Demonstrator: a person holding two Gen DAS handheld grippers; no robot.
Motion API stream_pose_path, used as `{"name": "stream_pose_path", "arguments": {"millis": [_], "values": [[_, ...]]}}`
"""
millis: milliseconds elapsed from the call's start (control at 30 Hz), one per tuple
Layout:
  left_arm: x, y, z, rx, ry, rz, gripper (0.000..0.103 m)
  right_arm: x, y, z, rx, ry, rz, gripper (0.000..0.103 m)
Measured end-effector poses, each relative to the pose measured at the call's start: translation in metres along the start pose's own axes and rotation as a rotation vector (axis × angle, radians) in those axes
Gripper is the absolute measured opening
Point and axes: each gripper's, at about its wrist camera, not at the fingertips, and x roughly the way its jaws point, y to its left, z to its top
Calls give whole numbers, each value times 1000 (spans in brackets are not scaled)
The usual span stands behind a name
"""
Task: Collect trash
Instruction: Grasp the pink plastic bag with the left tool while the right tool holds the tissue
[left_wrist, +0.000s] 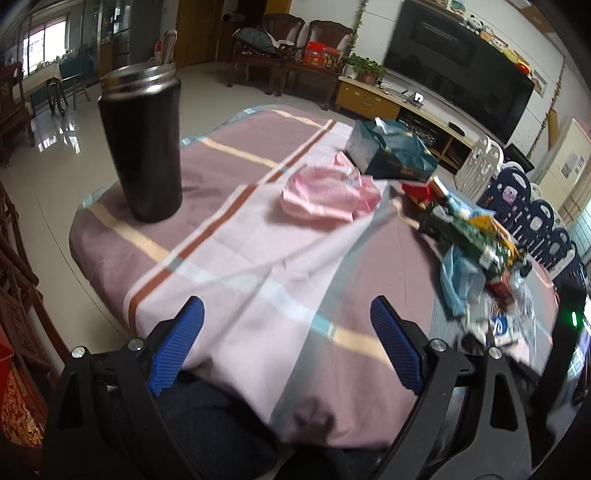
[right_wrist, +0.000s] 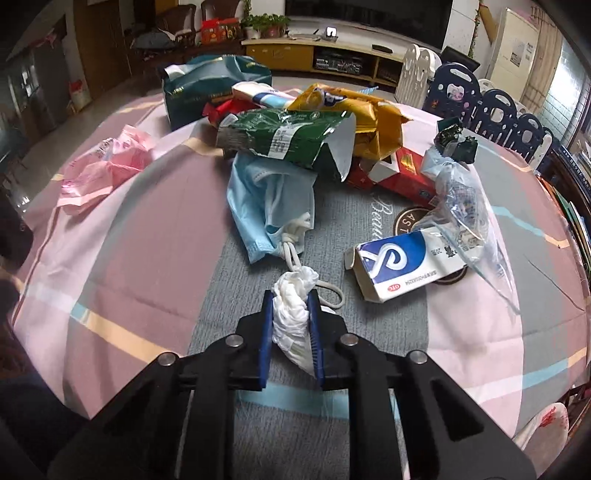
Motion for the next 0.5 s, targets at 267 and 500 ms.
{"name": "stream_pose_path", "arguments": {"millis": [267, 500], "values": [[68, -18, 90, 35, -63, -50, 91, -46, -25, -29, 48, -15, 80, 18], [131, -44, 104, 239, 90, -8, 91, -48, -58, -42, 150, 16, 81, 18]]}}
